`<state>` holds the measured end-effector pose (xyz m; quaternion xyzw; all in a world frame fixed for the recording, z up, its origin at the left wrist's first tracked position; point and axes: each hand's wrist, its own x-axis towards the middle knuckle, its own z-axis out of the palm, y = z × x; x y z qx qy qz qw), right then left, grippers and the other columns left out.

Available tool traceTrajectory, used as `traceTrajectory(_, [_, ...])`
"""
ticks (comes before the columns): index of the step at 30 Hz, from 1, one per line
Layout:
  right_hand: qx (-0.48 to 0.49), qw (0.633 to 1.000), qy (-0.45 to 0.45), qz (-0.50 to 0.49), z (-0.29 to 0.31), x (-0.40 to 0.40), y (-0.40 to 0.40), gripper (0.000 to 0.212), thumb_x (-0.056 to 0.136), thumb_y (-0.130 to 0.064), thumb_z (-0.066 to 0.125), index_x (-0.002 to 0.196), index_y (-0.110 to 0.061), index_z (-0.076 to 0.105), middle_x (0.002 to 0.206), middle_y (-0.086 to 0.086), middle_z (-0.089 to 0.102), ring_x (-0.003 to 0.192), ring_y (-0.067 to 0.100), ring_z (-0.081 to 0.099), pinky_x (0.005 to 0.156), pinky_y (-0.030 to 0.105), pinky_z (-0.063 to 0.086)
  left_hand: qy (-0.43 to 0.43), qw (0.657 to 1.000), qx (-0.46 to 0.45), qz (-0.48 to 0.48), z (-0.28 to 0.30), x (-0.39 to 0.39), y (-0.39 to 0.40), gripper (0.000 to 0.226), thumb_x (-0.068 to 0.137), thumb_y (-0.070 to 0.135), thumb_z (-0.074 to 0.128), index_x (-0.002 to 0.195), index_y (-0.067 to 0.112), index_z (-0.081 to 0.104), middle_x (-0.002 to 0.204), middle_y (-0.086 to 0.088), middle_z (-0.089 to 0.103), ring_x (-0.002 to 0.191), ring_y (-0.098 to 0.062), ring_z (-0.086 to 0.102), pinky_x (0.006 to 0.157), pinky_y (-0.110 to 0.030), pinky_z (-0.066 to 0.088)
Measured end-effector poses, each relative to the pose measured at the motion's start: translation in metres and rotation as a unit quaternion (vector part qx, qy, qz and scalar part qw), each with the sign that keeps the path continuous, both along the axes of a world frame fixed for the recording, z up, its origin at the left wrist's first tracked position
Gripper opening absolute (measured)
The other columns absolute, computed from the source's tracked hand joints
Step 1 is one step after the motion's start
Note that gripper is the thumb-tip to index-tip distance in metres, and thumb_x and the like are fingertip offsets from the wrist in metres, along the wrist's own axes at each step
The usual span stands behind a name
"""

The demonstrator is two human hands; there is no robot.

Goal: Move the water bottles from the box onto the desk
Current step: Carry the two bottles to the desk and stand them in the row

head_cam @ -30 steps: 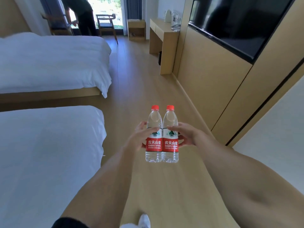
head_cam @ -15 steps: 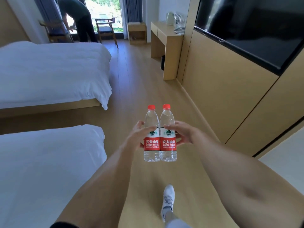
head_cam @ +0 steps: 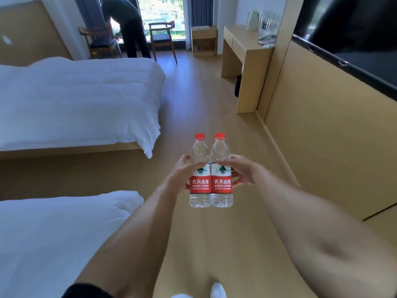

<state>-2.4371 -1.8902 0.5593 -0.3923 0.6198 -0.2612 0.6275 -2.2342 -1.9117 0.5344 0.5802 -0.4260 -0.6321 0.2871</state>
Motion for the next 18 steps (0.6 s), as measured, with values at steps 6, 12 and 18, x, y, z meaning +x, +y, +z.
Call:
traceTrajectory(6, [0.006, 1.0, 0.0, 0.017, -0.001, -0.015, -0.095, 0.04, 0.094, -0.031, 0.067, 0.127, -0.012, 0.053, 0.108, 0.013, 0.07, 0.092, 0.029, 0.07, 0.091, 0.059, 0.054, 0.026, 1.0, 0.005, -0.002, 0.003, -0.015, -0.084, 0.046, 0.087, 0.027, 0.077, 0.123, 0.021, 0.05, 0.109, -0.016, 0.071, 0.096, -0.034, 0.073, 0.084, -0.056, 0.059])
traceTrajectory(12, [0.011, 1.0, 0.011, 0.006, -0.015, -0.03, -0.193, 0.044, 0.092, -0.031, 0.069, 0.126, -0.01, 0.051, 0.114, 0.016, 0.069, 0.101, 0.033, 0.07, 0.093, 0.061, 0.053, 0.038, 0.999, 0.008, -0.007, -0.005, -0.03, -0.182, 0.049, 0.09, 0.026, 0.076, 0.128, 0.019, 0.047, 0.112, -0.019, 0.07, 0.103, -0.039, 0.071, 0.09, -0.062, 0.055])
traceTrajectory(18, [0.003, 1.0, 0.004, -0.021, -0.028, -0.038, -0.32, 0.046, 0.09, -0.032, 0.071, 0.127, -0.015, 0.051, 0.118, 0.014, 0.068, 0.106, 0.033, 0.068, 0.094, 0.061, 0.052, 0.055, 0.998, -0.01, -0.032, -0.018, -0.036, -0.321, 0.044, 0.082, 0.027, 0.083, 0.112, 0.03, 0.052, 0.107, -0.015, 0.073, 0.093, -0.036, 0.074, 0.086, -0.062, 0.057])
